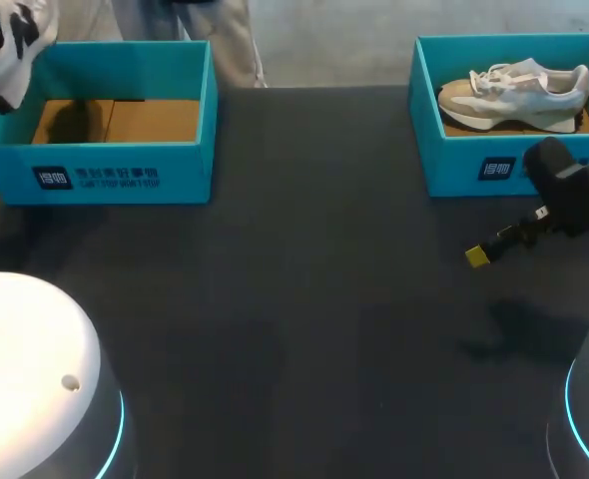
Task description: Take the shoe out of the shoebox, open the shoe tongue, remove and reinsert the insole, then place the shoe into the shoebox
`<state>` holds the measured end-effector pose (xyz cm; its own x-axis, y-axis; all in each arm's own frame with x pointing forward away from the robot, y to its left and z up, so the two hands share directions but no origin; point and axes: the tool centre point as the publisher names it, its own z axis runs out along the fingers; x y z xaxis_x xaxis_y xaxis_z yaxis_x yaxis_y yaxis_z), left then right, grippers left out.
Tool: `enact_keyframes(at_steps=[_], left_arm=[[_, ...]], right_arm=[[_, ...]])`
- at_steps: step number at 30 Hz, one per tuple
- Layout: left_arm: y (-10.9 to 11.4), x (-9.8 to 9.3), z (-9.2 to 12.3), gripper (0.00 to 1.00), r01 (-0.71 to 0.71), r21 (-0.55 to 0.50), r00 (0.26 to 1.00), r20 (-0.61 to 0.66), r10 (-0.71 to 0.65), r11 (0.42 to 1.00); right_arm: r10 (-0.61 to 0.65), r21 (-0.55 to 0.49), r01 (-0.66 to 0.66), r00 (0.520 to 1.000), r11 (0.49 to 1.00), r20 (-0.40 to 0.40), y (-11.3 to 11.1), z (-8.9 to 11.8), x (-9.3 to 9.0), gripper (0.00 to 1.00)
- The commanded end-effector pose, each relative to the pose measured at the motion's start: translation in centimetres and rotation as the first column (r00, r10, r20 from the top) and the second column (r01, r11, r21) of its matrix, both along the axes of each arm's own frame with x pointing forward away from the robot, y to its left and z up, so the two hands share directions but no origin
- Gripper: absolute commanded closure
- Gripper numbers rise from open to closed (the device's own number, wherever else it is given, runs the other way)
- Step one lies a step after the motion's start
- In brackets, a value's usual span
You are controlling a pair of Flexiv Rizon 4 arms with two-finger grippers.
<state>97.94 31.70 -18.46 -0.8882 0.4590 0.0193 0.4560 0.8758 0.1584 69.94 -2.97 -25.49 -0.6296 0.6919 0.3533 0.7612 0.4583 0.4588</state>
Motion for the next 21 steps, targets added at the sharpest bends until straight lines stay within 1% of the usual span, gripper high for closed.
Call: enact_keyframes(at_steps=[1, 2, 4, 5, 6, 7, 9, 10, 11, 12, 14, 21], left_arm=[[0.2, 0.5, 0.4, 1.0, 0.28, 0.003, 0.96, -0.022, -0.28, 0.96], [0.2, 0.5, 0.5, 1.0, 0.33, 0.0, 0.943, -0.034, -0.33, 0.944], [0.6, 0.8, 0.9, 1.0, 0.489, -0.007, 0.87, -0.069, -0.488, 0.872], [0.8, 0.7, 1.0, 1.0, 0.545, 0.006, 0.837, -0.068, -0.543, 0.839], [0.9, 0.7, 1.1, 1.0, 0.548, 0.018, 0.835, -0.067, -0.546, 0.836], [1.1, 0.9, 1.2, 1.0, 0.619, 0.02, 0.783, -0.079, -0.616, 0.785], [1.5, 1.1, 1.4, 1.0, 0.668, 0.035, 0.743, -0.088, -0.663, 0.744], [1.8, 1.1, 1.6, 1.0, 0.749, 0.051, 0.662, -0.108, -0.742, 0.66], [2.0, 1.4, 1.7, 1.0, 0.763, 0.05, 0.645, -0.118, -0.755, 0.644], [2.1, 1.5, 1.8, 1.0, 0.808, 0.041, 0.587, -0.128, -0.799, 0.587], [2.3, 1.8, 2.0, 1.0, 0.848, 0.041, 0.528, -0.154, -0.835, 0.529], [2.3, 1.8, 2.0, 1.0, 0.848, 0.041, 0.528, -0.154, -0.835, 0.529]], right_arm=[[-0.001, -0.001, 0.001, 1.0, 1.0, 0.0, 0.0, 0.0, 0.0, 0.0], [-0.001, -0.001, 0.001, 1.0, 1.0, 0.0, 0.0, 0.0, 0.0, 0.0], [-0.001, -0.001, 0.001, 1.0, 1.0, 0.0, 0.0, 0.0, 0.0, 0.0], [-0.001, -0.001, 0.001, 1.0, 1.0, 0.0, 0.0, 0.0, 0.0, 0.0], [-0.001, -0.001, 0.001, 1.0, 1.0, 0.0, 0.0, 0.0, 0.0, 0.0], [-0.001, -0.001, 0.001, 1.0, 1.0, 0.0, 0.0, 0.0, 0.0, 0.0], [-0.001, -0.001, 0.001, 1.0, 1.0, 0.0, 0.0, 0.0, 0.0, 0.0], [-0.001, -0.001, 0.001, 1.0, 1.0, 0.0, 0.0, 0.0, 0.0, 0.0], [-0.001, -0.001, 0.001, 1.0, 1.0, 0.0, 0.0, 0.0, 0.0, 0.0], [-0.001, -0.001, 0.001, 1.0, 1.0, 0.0, 0.0, 0.0, 0.0, 0.0], [-0.001, -0.001, 0.001, 1.0, 1.0, 0.0, 0.0, 0.0, 0.0, 0.0], [-0.001, -0.001, 0.001, 1.0, 1.0, 0.0, 0.0, 0.0, 0.0, 0.0]])
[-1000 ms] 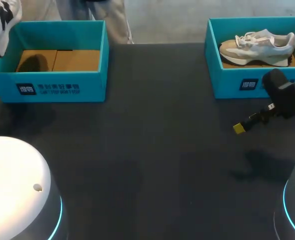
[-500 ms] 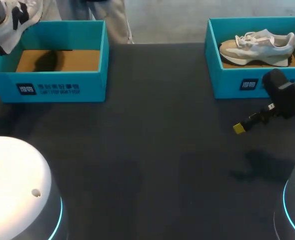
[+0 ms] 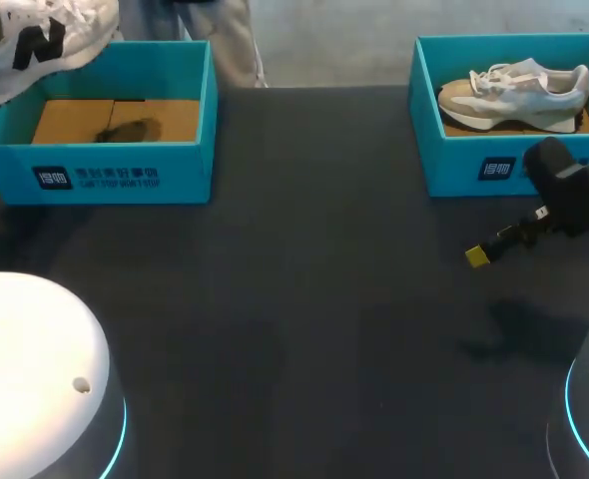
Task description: Take the shoe out of the shoebox, open the shoe tongue, remove and reinsert the insole, then place the shoe into the shoebox
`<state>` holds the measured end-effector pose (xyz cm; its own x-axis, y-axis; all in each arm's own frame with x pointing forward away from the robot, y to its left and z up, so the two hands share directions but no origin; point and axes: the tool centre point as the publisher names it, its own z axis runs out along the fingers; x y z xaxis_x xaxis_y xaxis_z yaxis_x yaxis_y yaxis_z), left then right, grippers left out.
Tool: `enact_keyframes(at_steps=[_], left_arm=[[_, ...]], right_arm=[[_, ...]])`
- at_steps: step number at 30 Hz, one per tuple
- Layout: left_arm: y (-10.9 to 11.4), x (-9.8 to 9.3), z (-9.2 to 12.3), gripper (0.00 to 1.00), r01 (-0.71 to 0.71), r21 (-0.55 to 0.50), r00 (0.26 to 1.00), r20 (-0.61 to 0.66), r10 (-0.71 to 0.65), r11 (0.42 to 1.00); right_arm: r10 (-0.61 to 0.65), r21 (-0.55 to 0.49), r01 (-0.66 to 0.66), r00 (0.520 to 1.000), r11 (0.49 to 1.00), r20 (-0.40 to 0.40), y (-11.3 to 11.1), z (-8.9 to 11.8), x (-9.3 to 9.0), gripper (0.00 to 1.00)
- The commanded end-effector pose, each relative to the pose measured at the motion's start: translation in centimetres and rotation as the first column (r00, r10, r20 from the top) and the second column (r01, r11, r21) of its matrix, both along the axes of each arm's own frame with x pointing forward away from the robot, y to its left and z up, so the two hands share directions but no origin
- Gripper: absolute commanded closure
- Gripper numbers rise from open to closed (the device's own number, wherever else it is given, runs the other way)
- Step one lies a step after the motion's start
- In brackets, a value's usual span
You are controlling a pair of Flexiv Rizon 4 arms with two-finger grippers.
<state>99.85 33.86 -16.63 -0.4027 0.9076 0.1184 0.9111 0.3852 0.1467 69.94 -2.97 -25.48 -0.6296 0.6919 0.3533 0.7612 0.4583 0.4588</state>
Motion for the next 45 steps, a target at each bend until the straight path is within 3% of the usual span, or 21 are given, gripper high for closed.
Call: enact_keyframes(at_steps=[1, 22, 29, 34, 45], left_arm=[[0.2, -0.1, 0.2, 1.0, 0.328, 0.042, 0.944, -0.045, -0.326, 0.944], [0.2, 0.1, 0.1, 1.0, 0.355, 0.027, 0.935, -0.025, -0.355, 0.934], [0.3, 1.0, -0.3, 1.0, 0.413, 0.099, 0.909, 0.003, -0.416, 0.905], [1.0, 1.9, -0.3, 1.0, 0.511, 0.09, 0.858, -0.006, -0.513, 0.855], [1.4, 5.8, -1.6, 1.0, 0.532, 0.065, 0.847, -0.035, -0.53, 0.845]], right_arm=[[-0.001, -0.001, 0.001, 1.0, 1.0, 0.0, 0.0, 0.0, 0.0, 0.0], [-0.001, -0.001, 0.001, 1.0, 1.0, 0.0, 0.0, 0.0, 0.0, 0.0], [-0.001, -0.001, 0.001, 1.0, 1.0, 0.0, 0.0, 0.0, 0.0, 0.0], [-0.001, -0.001, 0.001, 1.0, 1.0, 0.0, 0.0, 0.0, 0.0, 0.0], [-0.001, -0.001, 0.001, 1.0, 1.0, 0.0, 0.0, 0.0, 0.0, 0.0]])
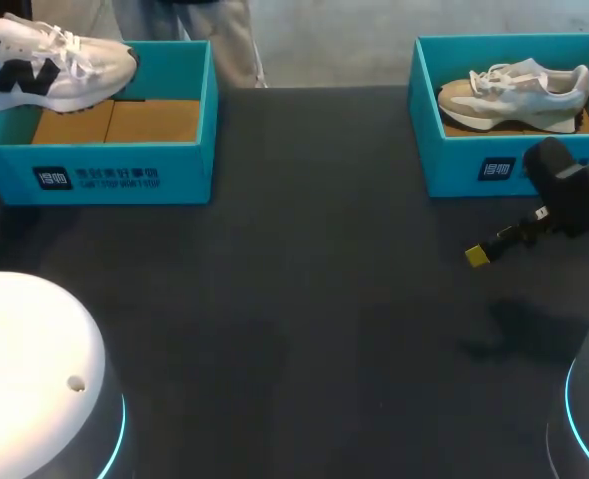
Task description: Take the shoe out of the shoebox, open the shoe tongue, remove and reinsert the insole, then place the shoe into the shoebox
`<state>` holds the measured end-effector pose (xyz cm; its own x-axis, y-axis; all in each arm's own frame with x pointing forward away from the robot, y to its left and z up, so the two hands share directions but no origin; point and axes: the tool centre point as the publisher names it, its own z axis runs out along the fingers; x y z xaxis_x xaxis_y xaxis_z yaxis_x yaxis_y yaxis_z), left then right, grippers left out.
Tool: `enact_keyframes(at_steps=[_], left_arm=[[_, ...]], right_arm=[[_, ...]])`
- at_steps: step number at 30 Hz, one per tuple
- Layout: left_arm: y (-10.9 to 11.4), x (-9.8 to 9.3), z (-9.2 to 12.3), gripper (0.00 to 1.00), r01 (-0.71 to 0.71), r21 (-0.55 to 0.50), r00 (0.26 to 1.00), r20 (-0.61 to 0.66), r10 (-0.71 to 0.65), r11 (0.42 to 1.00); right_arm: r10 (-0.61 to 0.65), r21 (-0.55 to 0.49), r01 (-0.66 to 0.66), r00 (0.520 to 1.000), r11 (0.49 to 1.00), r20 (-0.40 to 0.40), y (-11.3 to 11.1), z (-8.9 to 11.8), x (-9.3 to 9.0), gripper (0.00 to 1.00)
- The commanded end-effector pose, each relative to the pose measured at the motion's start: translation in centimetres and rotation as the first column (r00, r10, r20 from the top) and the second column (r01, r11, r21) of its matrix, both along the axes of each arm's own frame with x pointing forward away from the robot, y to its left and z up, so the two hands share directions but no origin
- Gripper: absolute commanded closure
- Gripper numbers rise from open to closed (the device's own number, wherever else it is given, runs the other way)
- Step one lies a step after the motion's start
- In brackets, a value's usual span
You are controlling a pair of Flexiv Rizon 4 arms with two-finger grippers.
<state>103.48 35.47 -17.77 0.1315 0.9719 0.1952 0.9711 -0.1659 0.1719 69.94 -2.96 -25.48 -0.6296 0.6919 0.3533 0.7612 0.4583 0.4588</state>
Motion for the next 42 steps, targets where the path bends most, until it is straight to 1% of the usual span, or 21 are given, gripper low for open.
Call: enact_keyframes(at_steps=[1, 4, 14, 19, 21, 31, 42], left_arm=[[-0.5, 2.4, -0.7, 1.0, 0.008, 0.0, 0.999, -0.037, -0.008, 1.0], [-1.2, 3.3, -1.6, 1.0, 0.015, -0.003, 0.999, -0.044, -0.015, 1.0], [-4.0, 5.0, -4.0, 1.0, 0.021, 0.0, 0.999, -0.045, -0.021, 1.0], [-4.6, 5.8, -5.2, 1.0, 0.021, -0.017, 0.998, -0.051, -0.022, 1.0], [-4.8, 5.8, -5.9, 1.0, 0.04, -0.034, 0.997, -0.058, -0.042, 0.999], [-4.5, 5.4, -9.4, 1.0, 0.059, -0.037, 0.994, -0.086, -0.062, 0.998], [-4.9, 3.9, -11.7, 1.0, 0.08, -0.022, 0.992, -0.101, -0.082, 0.997]], right_arm=[[-0.001, -0.001, 0.001, 1.0, 1.0, 0.0, 0.0, 0.0, 0.0, 0.0], [-0.001, -0.001, 0.001, 1.0, 1.0, 0.0, 0.0, 0.0, 0.0, 0.0], [-0.001, -0.001, 0.001, 1.0, 1.0, 0.0, 0.0, 0.0, 0.0, 0.0], [-0.001, -0.001, 0.001, 1.0, 1.0, 0.0, 0.0, 0.0, 0.0, 0.0], [-0.001, -0.001, 0.001, 1.0, 1.0, 0.0, 0.0, 0.0, 0.0, 0.0], [-0.001, -0.001, 0.001, 1.0, 1.0, 0.0, 0.0, 0.0, 0.0, 0.0], [-0.001, -0.001, 0.001, 1.0, 1.0, 0.0, 0.0, 0.0, 0.0, 0.0]])
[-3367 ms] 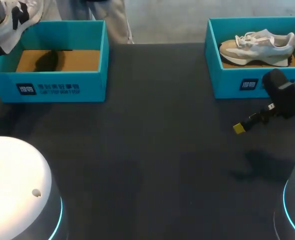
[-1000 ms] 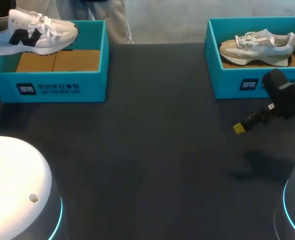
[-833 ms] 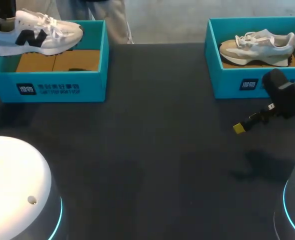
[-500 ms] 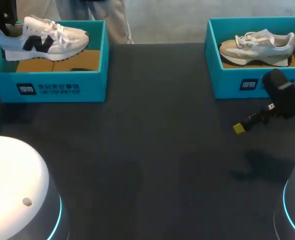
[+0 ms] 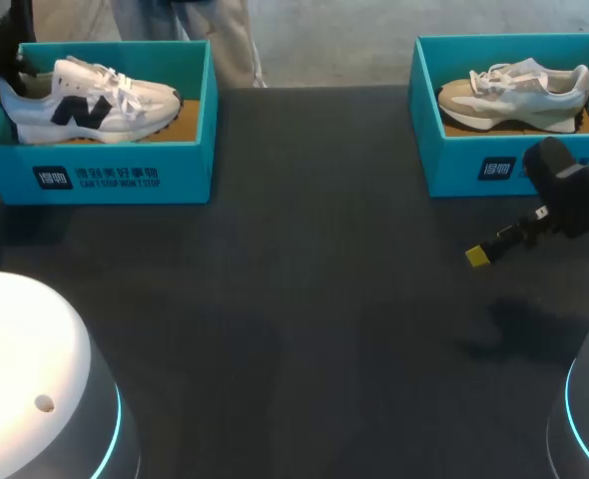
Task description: Take the shoe out of the shoebox, open the shoe tongue, remove and reinsert the insole, then place the shoe into the shoebox
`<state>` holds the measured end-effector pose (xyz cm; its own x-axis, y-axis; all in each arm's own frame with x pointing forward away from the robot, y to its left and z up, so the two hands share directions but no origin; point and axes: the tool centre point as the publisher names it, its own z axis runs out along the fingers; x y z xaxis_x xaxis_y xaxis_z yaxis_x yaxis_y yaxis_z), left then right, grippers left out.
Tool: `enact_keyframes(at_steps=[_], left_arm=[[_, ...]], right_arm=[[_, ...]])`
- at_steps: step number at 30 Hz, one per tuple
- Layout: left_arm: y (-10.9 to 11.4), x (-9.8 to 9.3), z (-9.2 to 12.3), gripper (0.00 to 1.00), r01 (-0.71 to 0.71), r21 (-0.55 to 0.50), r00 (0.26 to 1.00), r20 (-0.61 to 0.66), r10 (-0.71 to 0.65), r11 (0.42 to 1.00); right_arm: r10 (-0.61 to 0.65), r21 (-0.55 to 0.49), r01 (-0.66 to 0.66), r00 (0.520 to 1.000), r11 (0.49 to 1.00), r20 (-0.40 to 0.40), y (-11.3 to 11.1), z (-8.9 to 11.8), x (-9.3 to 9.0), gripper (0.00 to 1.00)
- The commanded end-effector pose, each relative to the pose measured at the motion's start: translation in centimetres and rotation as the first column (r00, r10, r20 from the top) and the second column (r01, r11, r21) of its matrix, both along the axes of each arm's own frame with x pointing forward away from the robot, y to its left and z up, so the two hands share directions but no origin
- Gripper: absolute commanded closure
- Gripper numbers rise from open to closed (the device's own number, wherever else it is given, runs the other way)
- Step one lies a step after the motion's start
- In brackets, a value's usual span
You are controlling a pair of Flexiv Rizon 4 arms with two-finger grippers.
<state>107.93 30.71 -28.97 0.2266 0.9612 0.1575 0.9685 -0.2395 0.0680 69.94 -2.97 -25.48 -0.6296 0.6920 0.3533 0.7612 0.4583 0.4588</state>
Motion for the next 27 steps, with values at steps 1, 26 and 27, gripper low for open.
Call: enact_keyframes(at_steps=[1, 26, 27], left_arm=[[-0.3, -0.7, -0.7, 1.0, 0.007, -0.001, 1.0, 0.009, -0.007, 1.0], [-1.1, -2.3, -6.1, 1.0, -0.004, 0.042, 1.0, 0.005, 0.003, 0.999], [-1.1, -2.3, -6.3, 1.0, -0.004, 0.043, 1.0, -0.001, 0.004, 0.999]], right_arm=[[-0.001, -0.001, 0.001, 1.0, 1.0, 0.0, 0.0, 0.0, 0.0, 0.0], [-0.001, -0.001, 0.001, 1.0, 1.0, 0.0, 0.0, 0.0, 0.0, 0.0], [-0.001, -0.001, 0.001, 1.0, 1.0, 0.0, 0.0, 0.0, 0.0, 0.0]])
